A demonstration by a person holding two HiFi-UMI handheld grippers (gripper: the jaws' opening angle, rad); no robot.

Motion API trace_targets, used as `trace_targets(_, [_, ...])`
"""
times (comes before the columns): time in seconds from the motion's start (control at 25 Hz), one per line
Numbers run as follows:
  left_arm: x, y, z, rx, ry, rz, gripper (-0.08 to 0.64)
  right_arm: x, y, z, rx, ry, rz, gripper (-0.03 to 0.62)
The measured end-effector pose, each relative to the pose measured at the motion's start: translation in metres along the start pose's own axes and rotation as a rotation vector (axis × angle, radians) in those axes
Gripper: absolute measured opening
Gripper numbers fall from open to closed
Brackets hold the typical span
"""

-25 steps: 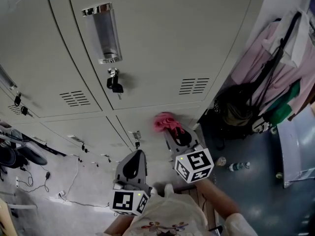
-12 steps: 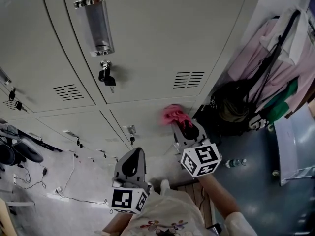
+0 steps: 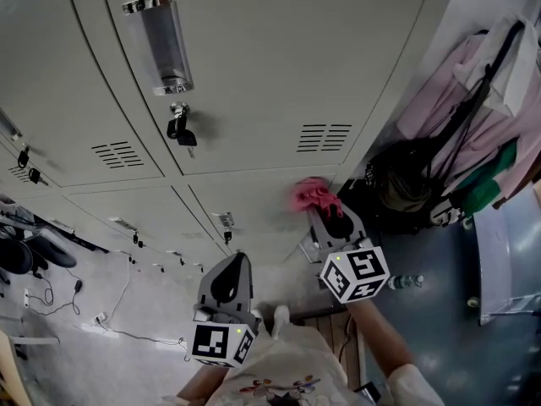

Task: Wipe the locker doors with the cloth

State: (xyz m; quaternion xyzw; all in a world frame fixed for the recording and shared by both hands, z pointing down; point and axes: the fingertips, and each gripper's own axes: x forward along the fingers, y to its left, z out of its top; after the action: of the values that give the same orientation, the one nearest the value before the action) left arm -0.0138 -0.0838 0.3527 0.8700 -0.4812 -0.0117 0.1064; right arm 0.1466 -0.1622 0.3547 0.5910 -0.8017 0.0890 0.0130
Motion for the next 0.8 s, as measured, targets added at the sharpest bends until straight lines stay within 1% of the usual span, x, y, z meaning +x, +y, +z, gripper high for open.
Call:
trace_targets(0.4, [-0.015,0.001,-0.004,0.008,0.006,0.031,0.006,-0.008,-0.021,0.000,0.005,-0.012,-0.034,0.110])
trace_targets(0.64, [-0.020,0.005,-0.004,0.010,-0.006,0.050,0.005,-0.008,-0.023,-0.003,-0.022,-0.025,-0.029,0.110])
trace_targets(0.8, [-0.023,0.003,-0.002,0.010,-0.010,0.055,0.005,-0.007,-0.024,-0.007,-0.024,-0.024,-0.029,0.110])
